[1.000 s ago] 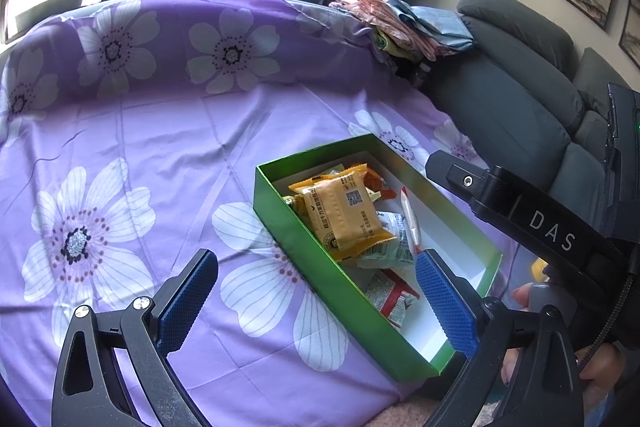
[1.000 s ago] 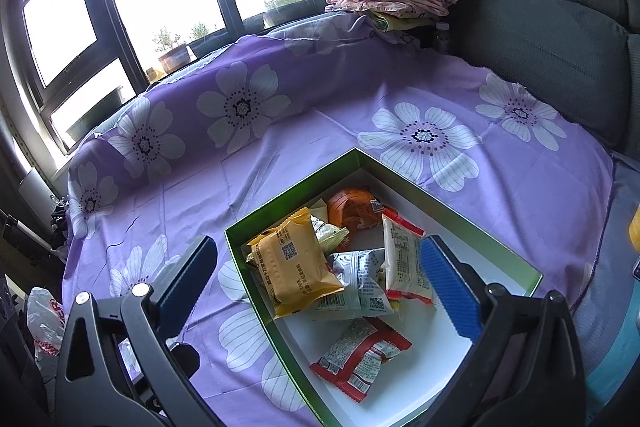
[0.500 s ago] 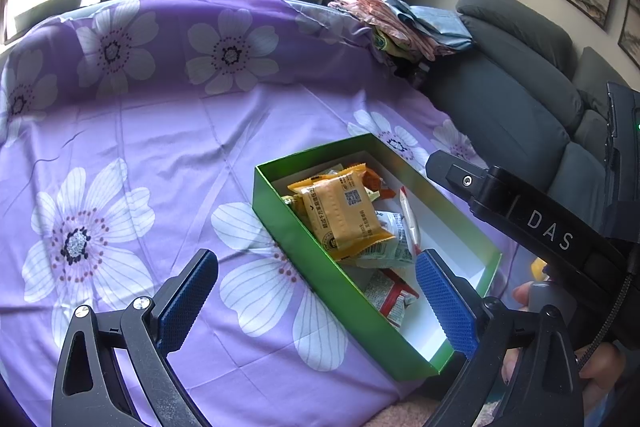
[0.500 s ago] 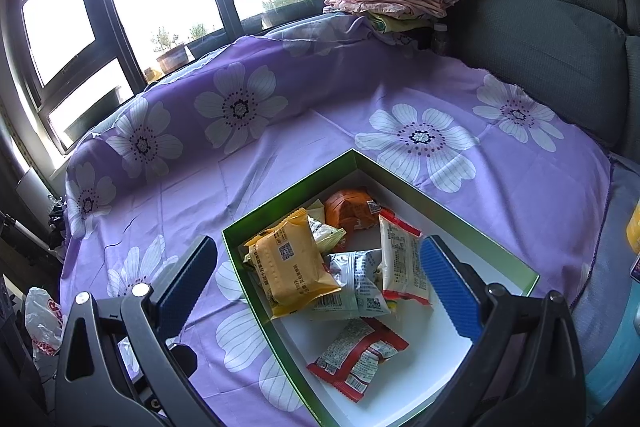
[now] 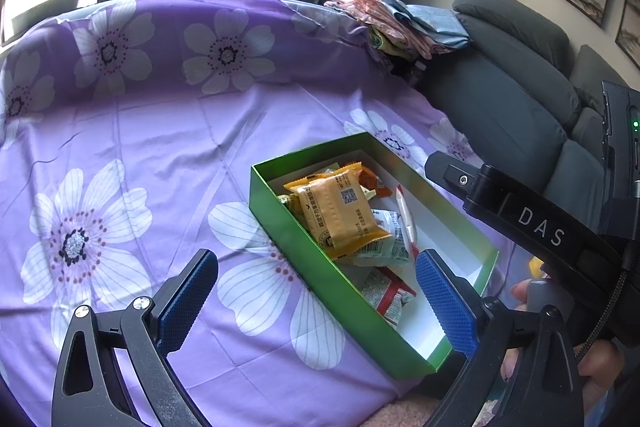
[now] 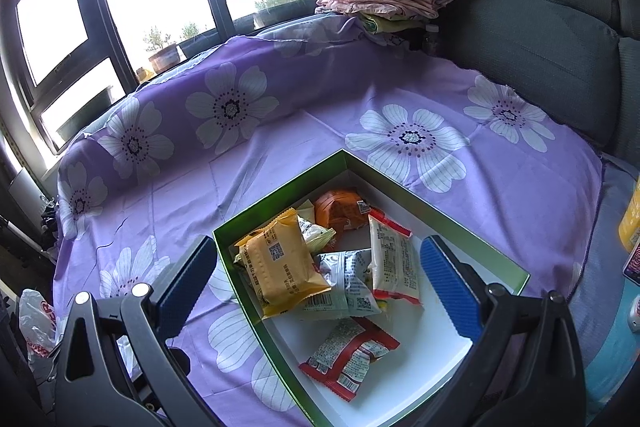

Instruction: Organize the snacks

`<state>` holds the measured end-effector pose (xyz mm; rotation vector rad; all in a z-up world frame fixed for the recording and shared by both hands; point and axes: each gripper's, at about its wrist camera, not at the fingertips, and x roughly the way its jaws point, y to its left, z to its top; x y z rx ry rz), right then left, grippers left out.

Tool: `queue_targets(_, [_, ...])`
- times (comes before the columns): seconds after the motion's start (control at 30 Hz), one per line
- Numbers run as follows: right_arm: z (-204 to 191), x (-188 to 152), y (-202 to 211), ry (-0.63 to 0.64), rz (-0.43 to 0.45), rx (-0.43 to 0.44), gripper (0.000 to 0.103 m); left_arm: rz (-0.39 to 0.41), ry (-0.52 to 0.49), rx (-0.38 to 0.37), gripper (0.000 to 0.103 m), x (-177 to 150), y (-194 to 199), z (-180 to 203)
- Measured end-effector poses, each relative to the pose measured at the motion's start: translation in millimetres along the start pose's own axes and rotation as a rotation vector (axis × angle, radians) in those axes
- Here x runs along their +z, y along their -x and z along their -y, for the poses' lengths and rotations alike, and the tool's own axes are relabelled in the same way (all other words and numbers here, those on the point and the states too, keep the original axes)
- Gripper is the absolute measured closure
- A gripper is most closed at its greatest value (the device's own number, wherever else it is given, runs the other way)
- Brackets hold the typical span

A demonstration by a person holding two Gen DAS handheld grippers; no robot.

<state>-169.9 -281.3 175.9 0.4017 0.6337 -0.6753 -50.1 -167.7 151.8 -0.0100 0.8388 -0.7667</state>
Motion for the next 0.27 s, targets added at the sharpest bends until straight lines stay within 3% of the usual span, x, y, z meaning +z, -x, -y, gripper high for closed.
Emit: queue_targets(0.27, [0.0,-0.1,-0.2,0.003,-0.001,-0.007,0.001,-0.001,-0.001,-0.003,0.004,-1.0,0.1,-0.9])
